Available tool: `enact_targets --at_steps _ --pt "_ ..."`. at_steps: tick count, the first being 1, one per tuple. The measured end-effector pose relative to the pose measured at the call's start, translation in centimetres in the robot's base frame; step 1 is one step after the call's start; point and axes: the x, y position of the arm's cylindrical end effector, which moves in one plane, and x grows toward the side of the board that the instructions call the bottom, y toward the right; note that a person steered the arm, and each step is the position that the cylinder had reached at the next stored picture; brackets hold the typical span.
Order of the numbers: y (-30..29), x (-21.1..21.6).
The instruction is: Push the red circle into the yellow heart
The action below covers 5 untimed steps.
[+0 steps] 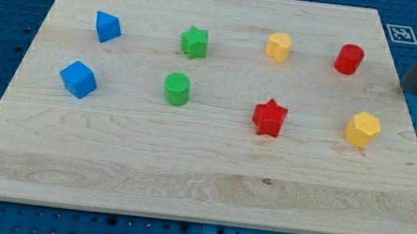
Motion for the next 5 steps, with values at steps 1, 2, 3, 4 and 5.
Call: enact_targets --at_steps 1,2,3,4,5 --pt "0.0 0.0" --pt "-0.2 0.9" --pt "-3.2 1.0" --pt "-6.4 -3.1" --pt "-9.0 -9.3"
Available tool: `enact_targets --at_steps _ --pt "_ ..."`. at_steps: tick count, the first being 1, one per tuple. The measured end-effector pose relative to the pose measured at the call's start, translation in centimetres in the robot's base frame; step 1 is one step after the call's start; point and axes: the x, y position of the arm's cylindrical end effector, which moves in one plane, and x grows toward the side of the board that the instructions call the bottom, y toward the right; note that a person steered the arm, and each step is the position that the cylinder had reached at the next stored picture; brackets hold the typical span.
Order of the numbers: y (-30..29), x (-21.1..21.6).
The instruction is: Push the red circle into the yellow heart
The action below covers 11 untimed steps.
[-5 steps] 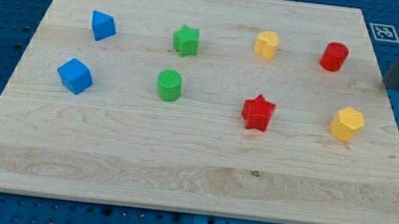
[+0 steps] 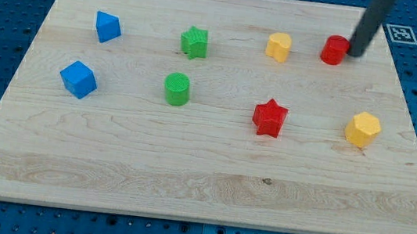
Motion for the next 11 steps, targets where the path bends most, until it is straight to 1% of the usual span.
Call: enact_targets --at_steps 1,2,3,4,5,6,7,8,9,10,11 --pt "-2.2 -1.7" --pt "-0.5 2.0" --pt "0.1 4.0" --pt "1.9 4.0" --pt "3.2 6.2" --pt "2.8 8.1" --pt "-1.4 6.9" --pt "-5.8 3.8" --pt "-7.4 -0.3" --pt "-9.3 -1.1" --pt "-5.8 1.0"
